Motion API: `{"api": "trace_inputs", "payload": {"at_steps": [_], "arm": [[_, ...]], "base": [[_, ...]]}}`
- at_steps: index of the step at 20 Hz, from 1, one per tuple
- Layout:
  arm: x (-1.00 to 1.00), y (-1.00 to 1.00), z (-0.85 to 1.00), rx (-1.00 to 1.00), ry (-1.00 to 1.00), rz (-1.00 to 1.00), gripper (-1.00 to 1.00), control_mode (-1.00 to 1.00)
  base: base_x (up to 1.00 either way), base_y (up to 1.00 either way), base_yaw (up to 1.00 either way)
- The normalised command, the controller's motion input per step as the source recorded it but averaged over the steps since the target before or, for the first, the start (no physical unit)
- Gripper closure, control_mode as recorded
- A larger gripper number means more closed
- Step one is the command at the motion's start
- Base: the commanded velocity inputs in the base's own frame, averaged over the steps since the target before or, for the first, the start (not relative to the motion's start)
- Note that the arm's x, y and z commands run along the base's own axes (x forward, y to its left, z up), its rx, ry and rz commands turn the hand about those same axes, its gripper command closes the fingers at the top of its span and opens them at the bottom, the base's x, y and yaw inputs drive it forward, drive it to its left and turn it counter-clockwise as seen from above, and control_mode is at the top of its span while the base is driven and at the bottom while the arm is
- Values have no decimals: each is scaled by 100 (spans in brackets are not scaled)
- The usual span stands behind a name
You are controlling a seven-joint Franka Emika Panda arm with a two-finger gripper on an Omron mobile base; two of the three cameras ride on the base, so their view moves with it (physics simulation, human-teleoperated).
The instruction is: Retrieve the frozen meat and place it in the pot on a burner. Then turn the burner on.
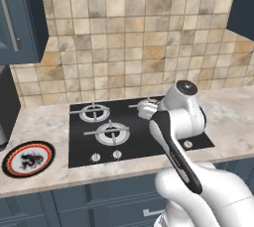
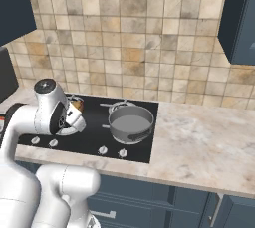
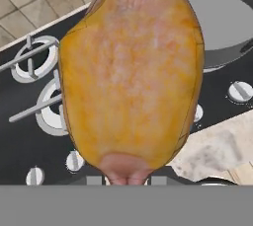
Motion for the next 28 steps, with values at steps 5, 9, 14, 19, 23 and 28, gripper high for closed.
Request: {"api": "trace_inputs", "payload": {"at_steps": [5,9,14,19,23,28], "arm": [[0,-36,51,-15,3,-1,100,-100],[0,-28,43,-10,11,0,100,-100],[17,-62,8,0,20,-8,100,-100],[55,-72,-7,0,29,-9,100,-100],[50,-48,-14,0,16,-6,100,-100],[19,0,-17,1,0,0,100,-100]], "base": [[0,0,0],[0,0,0],[0,0,0],[0,0,0],[0,0,0],[0,0,0]]}}
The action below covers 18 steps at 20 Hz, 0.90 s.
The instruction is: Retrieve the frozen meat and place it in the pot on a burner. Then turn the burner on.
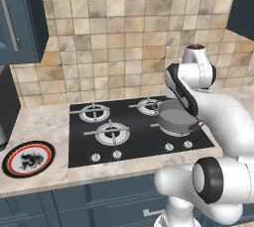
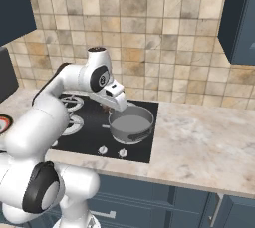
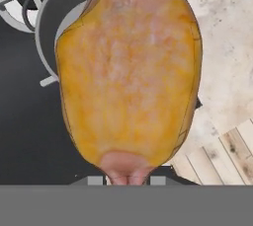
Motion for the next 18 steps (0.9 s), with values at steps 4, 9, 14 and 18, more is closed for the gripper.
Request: {"api": "trace_inputs", "payload": {"at_steps": [4,9,14,18], "arm": [[44,-8,-28,0,0,0,100,-100],[29,-15,-39,0,-1,-1,100,-100],[15,-31,-41,0,0,-3,100,-100],[10,0,-24,0,0,0,100,-100]], "base": [[0,0,0],[0,0,0],[0,0,0],[0,0,0]]}}
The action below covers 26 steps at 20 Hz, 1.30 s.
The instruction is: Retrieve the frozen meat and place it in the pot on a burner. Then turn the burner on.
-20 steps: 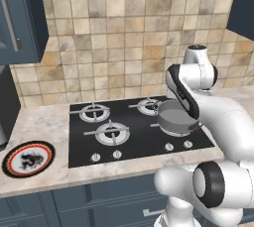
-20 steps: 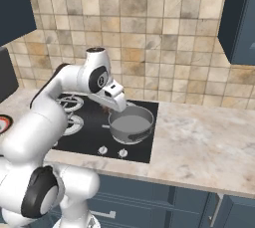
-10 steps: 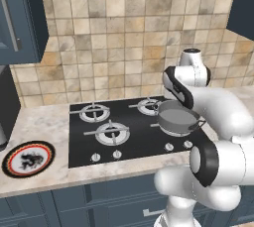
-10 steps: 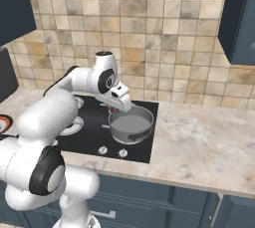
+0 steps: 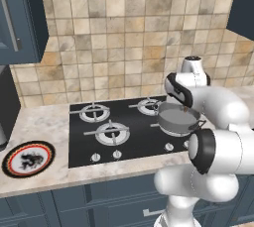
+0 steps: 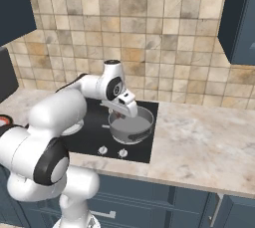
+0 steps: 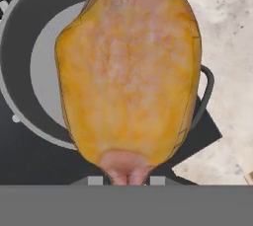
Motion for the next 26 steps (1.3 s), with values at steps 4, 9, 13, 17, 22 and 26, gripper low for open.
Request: {"api": "trace_inputs", "payload": {"at_steps": [4,9,13,17,22,26], "arm": [[11,0,-43,0,0,0,100,-100],[31,0,-26,0,0,0,100,-100],[39,-3,-8,0,0,0,100,-100],[14,0,-10,0,0,0,100,-100],[2,-12,-6,1,0,0,100,-100],[0,-18,-26,0,4,0,100,-100]], "base": [[0,0,0],[0,0,0],[0,0,0],[0,0,0],[0,0,0],[0,0,0]]}}
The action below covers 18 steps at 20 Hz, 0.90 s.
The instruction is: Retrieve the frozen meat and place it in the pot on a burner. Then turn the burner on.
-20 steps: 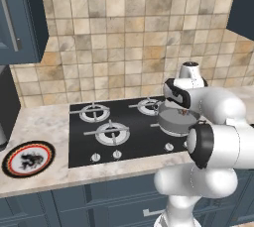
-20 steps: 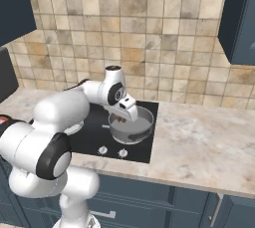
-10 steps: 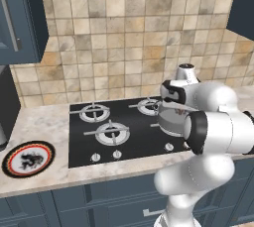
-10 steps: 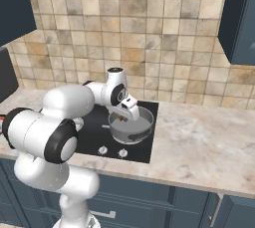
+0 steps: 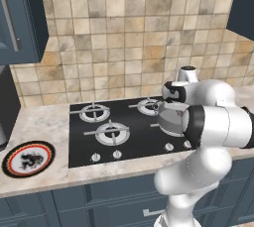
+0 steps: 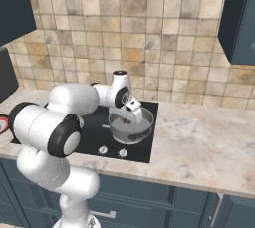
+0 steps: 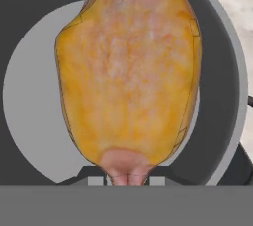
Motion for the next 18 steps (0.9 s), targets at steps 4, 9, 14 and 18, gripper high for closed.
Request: {"api": "trace_inputs", "payload": {"at_steps": [4,9,14,18], "arm": [[0,0,-19,0,2,0,100,-100],[3,-1,-28,0,1,0,100,-100],[0,-2,-7,0,0,0,100,-100],[0,0,-1,0,0,0,100,-100]], "base": [[0,0,0],[0,0,0],[0,0,0],[0,0,0]]}}
